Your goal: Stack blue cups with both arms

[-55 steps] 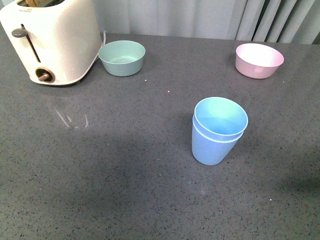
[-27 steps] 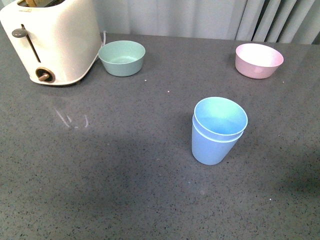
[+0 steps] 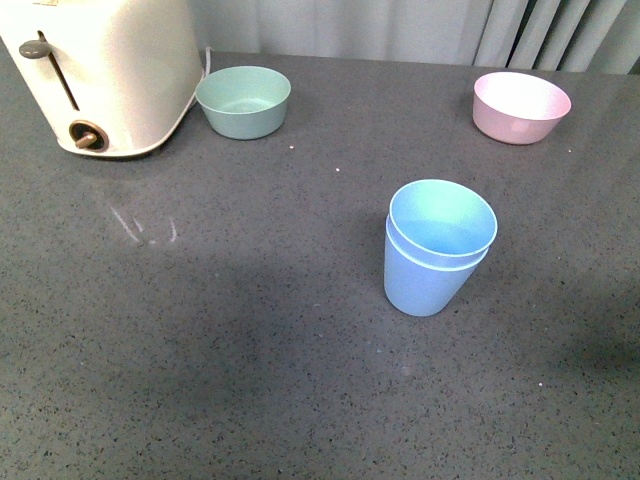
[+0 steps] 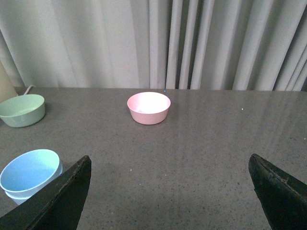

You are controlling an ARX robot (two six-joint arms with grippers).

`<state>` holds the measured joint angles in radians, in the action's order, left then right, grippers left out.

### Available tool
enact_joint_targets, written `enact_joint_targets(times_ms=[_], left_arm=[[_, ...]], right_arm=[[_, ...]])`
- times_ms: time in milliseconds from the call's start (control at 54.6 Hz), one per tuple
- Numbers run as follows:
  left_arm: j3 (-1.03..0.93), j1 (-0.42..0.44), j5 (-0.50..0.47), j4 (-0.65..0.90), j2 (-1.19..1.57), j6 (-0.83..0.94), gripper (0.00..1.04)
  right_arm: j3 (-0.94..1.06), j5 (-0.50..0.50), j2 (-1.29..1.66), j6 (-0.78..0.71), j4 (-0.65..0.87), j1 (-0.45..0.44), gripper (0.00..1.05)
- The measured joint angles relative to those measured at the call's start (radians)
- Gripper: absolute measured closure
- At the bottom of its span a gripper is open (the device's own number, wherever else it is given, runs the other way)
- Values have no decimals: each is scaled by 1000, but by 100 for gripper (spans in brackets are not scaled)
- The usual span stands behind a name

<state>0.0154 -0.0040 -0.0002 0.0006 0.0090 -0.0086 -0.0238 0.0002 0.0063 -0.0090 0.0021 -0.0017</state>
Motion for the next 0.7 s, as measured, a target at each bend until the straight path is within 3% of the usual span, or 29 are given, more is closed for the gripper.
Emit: enact_joint_targets(times_ms=[696], left_arm=[[0,0,0,0,0,0,9]], right_arm=[[0,0,0,0,0,0,9]])
